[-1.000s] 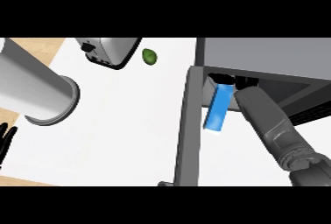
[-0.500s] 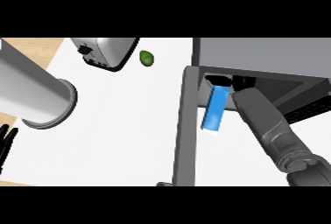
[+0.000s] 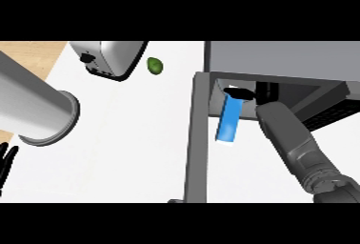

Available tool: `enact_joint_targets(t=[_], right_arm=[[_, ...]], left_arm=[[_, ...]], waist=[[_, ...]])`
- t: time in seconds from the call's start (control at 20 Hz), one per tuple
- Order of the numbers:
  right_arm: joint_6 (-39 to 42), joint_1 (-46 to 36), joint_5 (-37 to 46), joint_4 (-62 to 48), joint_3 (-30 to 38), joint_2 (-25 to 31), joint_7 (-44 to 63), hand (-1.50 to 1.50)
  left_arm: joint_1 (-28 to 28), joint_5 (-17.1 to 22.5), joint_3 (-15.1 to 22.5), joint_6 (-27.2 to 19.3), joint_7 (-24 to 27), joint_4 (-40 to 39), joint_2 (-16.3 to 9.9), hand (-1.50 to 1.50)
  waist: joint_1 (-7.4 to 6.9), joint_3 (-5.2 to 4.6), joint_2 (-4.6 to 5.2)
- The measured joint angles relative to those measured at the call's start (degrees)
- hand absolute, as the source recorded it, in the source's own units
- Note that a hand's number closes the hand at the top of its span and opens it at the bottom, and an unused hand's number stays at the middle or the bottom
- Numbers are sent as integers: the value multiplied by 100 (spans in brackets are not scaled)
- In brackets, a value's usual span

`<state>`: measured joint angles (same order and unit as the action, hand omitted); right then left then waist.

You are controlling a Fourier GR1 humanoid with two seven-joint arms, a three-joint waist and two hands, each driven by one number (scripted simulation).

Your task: Pick up the milk, place it into the microwave and close the microwave

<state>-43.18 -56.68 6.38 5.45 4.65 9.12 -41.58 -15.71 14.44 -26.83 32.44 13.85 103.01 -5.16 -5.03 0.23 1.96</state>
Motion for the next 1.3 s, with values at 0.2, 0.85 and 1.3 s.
enact_joint_targets(t=[0.2,0.85,1.3], right_arm=[[511,177,-164,141,160,-54,-289,-150],[1898,1073,-616,631,494,-560,-1079,-150],[3190,2133,-894,1344,141,-853,-1424,-150]], left_arm=[[-114,-47,41,-1,11,91,86,-150],[-696,-103,422,483,-15,522,282,-150],[-816,-154,1036,811,-89,681,435,-150]], waist=[[87,-2,-36],[390,-16,-169],[526,-24,-231]])
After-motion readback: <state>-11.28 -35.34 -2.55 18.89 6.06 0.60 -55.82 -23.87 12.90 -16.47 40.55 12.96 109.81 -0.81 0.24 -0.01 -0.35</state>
